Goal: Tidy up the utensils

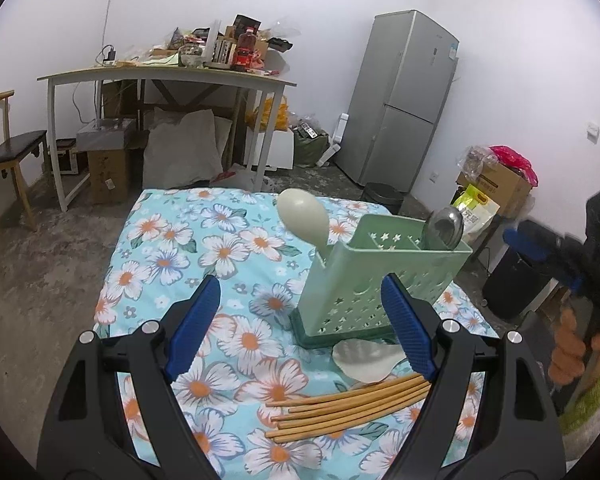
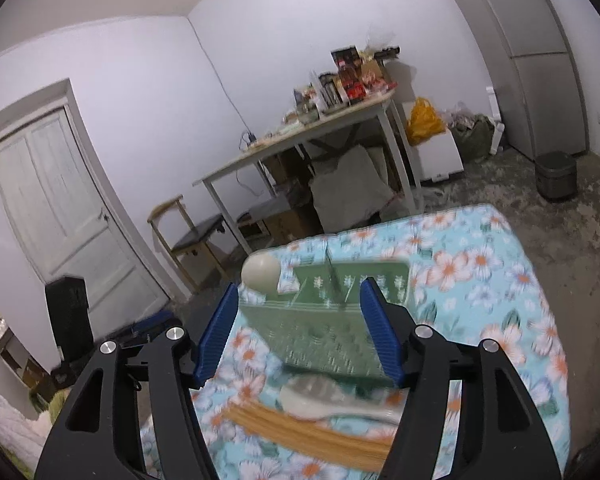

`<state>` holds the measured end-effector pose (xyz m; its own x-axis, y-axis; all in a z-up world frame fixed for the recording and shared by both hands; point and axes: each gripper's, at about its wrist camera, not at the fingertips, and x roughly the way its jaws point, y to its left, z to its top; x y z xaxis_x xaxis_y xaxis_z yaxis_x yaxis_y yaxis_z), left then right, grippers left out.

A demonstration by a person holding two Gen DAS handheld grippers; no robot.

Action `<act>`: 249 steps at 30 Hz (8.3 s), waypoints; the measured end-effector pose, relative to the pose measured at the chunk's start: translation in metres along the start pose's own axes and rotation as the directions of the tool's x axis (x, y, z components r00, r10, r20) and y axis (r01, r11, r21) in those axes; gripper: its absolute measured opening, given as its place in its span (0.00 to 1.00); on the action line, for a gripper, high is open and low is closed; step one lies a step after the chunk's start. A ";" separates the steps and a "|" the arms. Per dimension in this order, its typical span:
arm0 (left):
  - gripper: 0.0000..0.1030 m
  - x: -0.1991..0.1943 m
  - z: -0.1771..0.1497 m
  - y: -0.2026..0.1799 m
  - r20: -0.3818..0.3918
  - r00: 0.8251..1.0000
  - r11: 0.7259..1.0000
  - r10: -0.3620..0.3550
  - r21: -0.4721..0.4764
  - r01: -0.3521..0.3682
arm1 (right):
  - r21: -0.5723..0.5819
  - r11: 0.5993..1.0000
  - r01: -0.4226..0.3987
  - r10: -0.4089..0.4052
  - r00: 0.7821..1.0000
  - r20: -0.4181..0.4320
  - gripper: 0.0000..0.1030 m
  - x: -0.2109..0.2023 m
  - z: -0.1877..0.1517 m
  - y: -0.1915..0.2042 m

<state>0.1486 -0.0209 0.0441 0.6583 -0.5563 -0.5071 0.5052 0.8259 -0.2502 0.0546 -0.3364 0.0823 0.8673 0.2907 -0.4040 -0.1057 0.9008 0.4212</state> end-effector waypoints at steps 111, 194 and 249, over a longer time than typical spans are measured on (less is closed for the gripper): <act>0.05 0.157 -0.077 -0.001 -0.412 0.873 0.925 -0.261 -0.365 0.105 | -0.107 0.956 0.272 -0.279 0.958 -0.059 0.02 0.008 -0.023 0.033; 0.48 0.016 0.074 -0.029 0.120 0.992 0.994 -0.037 0.108 0.024 | -0.105 0.952 0.288 -0.290 0.957 0.001 0.02 -0.008 -0.013 0.042; 0.81 0.008 0.002 0.012 -0.055 0.997 0.997 0.045 -0.062 -0.049 | -0.059 0.998 0.014 -0.007 0.993 0.118 0.02 -0.006 0.099 0.032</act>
<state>0.1614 -0.0158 0.0389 0.6490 -0.5125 -0.5622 0.4367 0.8561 -0.2762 0.0944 -0.3412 0.1789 0.9194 0.2446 -0.3081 -0.1224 0.9222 0.3669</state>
